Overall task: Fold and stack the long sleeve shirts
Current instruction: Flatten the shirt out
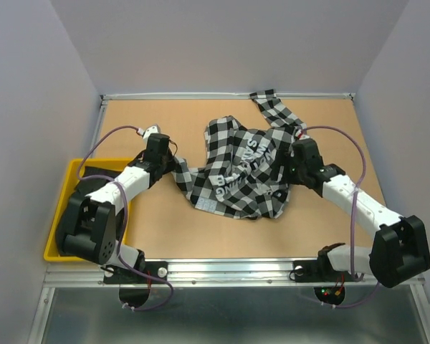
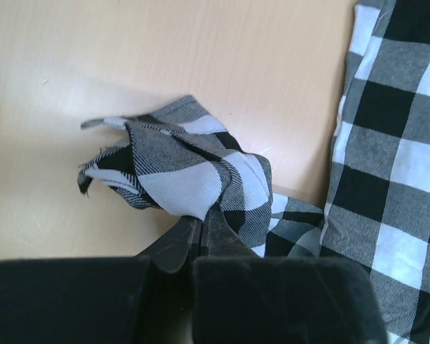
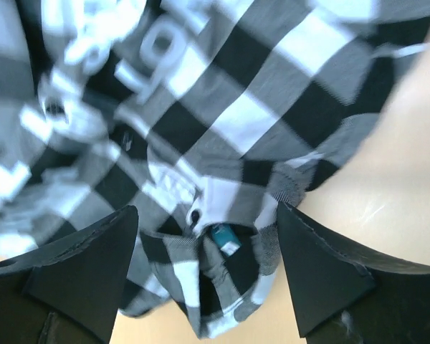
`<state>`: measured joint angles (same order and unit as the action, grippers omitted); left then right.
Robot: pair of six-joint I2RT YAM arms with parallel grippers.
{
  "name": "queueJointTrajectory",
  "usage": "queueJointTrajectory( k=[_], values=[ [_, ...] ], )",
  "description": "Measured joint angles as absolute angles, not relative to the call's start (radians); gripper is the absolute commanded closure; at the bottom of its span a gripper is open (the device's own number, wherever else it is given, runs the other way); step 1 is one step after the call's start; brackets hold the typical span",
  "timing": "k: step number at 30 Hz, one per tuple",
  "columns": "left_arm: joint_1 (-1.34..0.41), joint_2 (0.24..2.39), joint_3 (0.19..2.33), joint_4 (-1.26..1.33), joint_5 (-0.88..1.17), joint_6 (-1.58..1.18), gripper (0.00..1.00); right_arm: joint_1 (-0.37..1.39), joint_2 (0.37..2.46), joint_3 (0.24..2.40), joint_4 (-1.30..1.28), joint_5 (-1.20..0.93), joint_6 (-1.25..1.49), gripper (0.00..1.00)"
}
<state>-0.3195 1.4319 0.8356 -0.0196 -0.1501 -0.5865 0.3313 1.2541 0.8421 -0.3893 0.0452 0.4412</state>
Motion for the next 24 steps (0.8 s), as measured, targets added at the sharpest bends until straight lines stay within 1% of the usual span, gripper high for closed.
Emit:
queueJointTrajectory(
  k=[5,10,15,18,20,24],
  values=[
    [-0.319,1.390,0.826,-0.078,-0.147,-0.582,1.00,0.460,1.256,0.797,-0.445,0.049,0.451,0.17],
    [-0.320,1.303,0.760,-0.111,-0.086,-0.588,1.00,0.472,1.255,0.790,-0.478,0.145,0.488,0.18],
    [-0.321,1.202,0.715,-0.214,-0.047,-0.586,1.00,0.471,1.299,0.790,-0.490,0.238,0.518,0.27],
    [-0.321,1.171,0.715,-0.237,-0.022,-0.578,1.00,0.464,1.419,0.791,-0.486,0.267,0.537,0.31],
    [-0.321,1.161,0.715,-0.252,0.010,-0.575,1.00,0.459,1.480,0.792,-0.480,0.278,0.541,0.37],
    [-0.321,1.138,0.705,-0.262,0.053,-0.573,1.00,0.412,1.551,0.847,-0.441,0.286,0.551,0.43]
  ],
)
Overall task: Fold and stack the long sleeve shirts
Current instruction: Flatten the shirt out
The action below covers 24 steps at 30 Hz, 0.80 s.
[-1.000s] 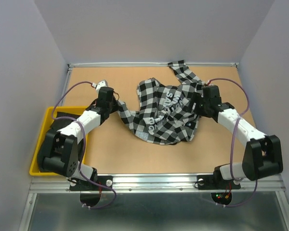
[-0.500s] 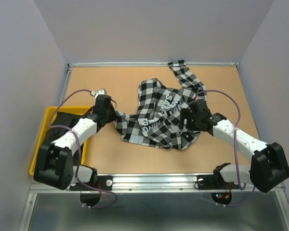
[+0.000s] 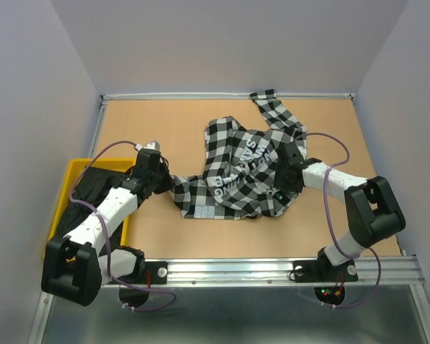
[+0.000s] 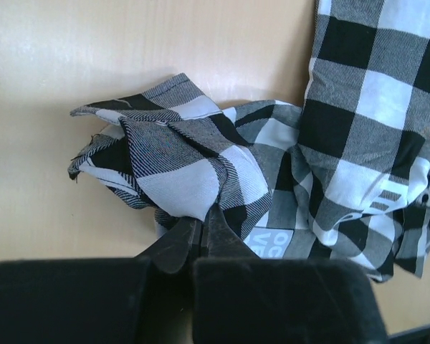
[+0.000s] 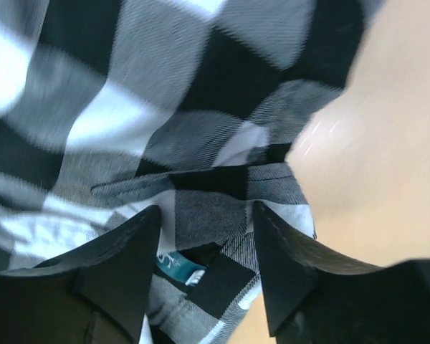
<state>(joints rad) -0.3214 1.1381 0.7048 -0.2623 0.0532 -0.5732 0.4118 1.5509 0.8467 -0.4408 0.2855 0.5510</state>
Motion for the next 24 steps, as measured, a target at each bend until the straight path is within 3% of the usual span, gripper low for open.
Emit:
queueJointTrajectory(
  k=[9,12,13,16,19,24],
  values=[
    [-0.324,1.132,0.656,-0.262,0.239,-0.540,0.98,0.172,1.811,1.115,-0.334,0.319,0.493,0.38],
    [-0.334,1.135,0.616,-0.257,0.340,-0.517,0.81,0.125,1.877,1.204,-0.322,0.320,0.471,0.30],
    [-0.340,1.135,0.603,-0.259,0.376,-0.507,0.65,0.114,1.887,1.219,-0.318,0.319,0.463,0.28],
    [-0.364,1.114,0.589,-0.274,0.474,-0.472,0.34,0.111,1.884,1.224,-0.322,0.310,0.444,0.18],
    [-0.376,1.040,0.592,-0.277,0.518,-0.440,0.12,0.113,1.836,1.200,-0.327,0.278,0.435,0.13],
    [-0.375,0.994,0.688,-0.242,0.455,-0.450,0.08,0.113,1.625,1.078,-0.342,0.215,0.434,0.12]
  ],
)
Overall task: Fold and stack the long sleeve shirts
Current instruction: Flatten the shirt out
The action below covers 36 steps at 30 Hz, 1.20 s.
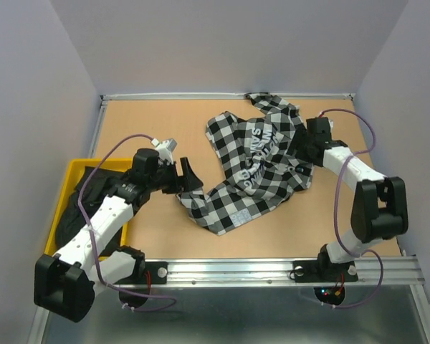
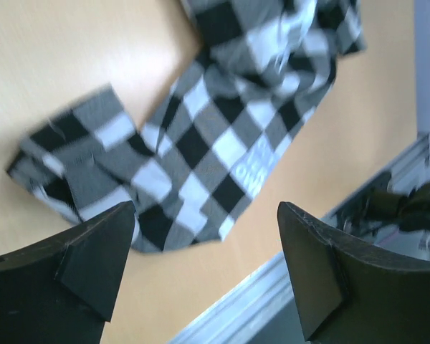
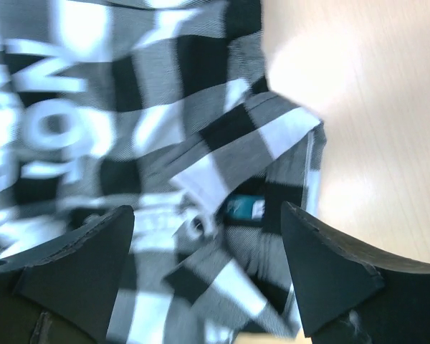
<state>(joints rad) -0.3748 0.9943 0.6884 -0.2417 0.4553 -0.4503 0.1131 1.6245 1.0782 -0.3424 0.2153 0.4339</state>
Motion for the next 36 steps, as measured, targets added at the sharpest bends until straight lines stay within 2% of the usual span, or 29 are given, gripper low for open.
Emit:
queueJointTrajectory(
  k=[6,18,25,36],
  values=[
    [-0.364,1.253,0.889,-0.089,0.301,-0.522,0.09,0.113,1.383,0.971,-0.336,0.111,0.451,0.12],
    [-0.357,1.916,1.420,0.035,0.134,-0.532,0.18,0.113,1.216,0.881,-0.355,-0.047,0.488,0.12],
    [-0.351,2.111,1.569,0.024,0.100,-0.500,0.23,0.113,1.162,0.855,-0.356,-0.081,0.495,0.12],
    [-0.351,2.237,1.643,0.012,0.107,-0.469,0.35,0.113,1.145,0.834,-0.367,-0.094,0.494,0.12]
  ],
)
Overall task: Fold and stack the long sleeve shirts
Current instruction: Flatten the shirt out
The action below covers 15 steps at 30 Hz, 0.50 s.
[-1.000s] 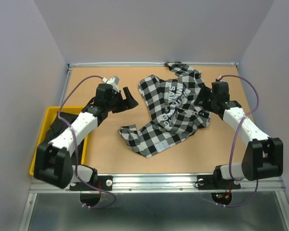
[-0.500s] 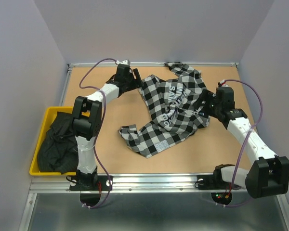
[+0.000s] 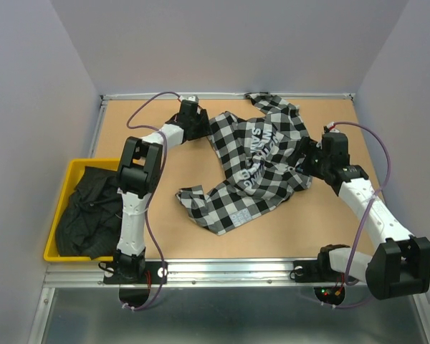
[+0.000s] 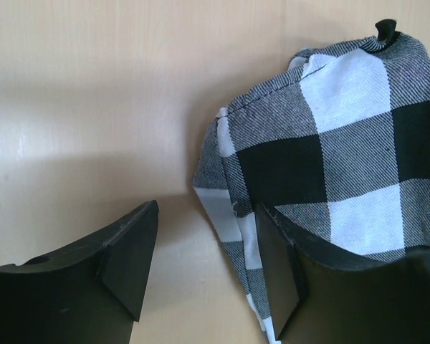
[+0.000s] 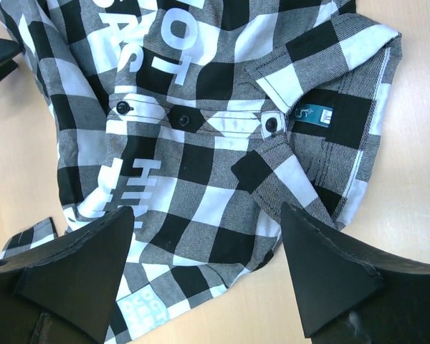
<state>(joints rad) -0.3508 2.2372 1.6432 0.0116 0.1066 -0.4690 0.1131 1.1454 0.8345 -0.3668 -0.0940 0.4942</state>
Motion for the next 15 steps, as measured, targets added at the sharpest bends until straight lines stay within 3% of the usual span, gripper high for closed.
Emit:
queueJointTrajectory(
  k=[10,15],
  values=[
    [-0.345,2.266,1.652,0.059,0.159,-0.484,0.57,0.113,1.145,0.834,-0.368,-0.094,0.494,0.12],
    [-0.345,2.279,1.652,0.082,0.178,-0.496,0.78,0.113,1.145,0.834,-0.369,-0.094,0.494,0.12]
  ],
)
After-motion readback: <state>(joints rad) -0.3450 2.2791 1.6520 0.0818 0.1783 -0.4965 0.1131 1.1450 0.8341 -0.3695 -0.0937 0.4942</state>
